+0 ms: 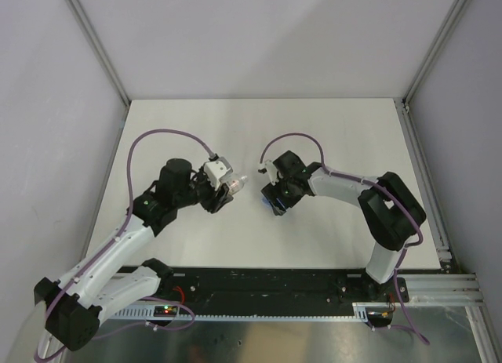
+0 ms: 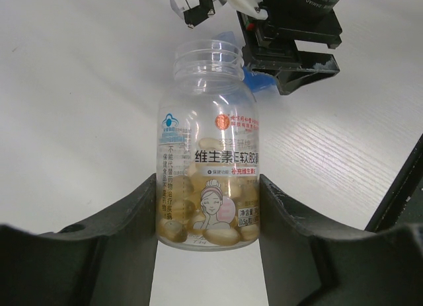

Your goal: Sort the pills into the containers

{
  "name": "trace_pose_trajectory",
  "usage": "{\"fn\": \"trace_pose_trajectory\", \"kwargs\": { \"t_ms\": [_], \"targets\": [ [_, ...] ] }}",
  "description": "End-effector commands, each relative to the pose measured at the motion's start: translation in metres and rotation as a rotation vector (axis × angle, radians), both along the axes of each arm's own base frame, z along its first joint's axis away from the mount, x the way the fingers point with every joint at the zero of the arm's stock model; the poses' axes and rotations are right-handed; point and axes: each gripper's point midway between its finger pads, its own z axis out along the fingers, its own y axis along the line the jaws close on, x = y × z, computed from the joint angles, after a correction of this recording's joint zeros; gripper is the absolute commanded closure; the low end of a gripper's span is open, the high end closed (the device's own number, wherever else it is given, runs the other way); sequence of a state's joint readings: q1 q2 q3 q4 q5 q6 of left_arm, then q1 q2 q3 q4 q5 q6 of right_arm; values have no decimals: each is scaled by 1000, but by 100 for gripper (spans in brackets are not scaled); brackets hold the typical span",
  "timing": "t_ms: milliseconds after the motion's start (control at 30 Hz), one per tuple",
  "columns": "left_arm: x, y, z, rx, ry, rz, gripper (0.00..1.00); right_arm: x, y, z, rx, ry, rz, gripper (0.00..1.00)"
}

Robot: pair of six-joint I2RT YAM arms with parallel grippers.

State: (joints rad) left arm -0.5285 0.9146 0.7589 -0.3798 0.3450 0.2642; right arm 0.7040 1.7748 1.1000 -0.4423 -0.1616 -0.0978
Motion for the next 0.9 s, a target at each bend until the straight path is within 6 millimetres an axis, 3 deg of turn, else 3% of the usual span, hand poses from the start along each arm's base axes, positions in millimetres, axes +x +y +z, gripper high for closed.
{"fn": "trace_pose_trajectory", "kwargs": {
  "t_ms": [0,433,867],
  "targets": [
    [2,-7,8,-19,-53,-38,100,8,5,24,42,-74,-5,31],
    [-5,-15,-5,-2,-47,-75,100,30,-9,72,123,-158,-33,27],
    [5,-32,-20,32,-25,-119,100,65,-61,144,248,-316,-135,26]
  ]
}}
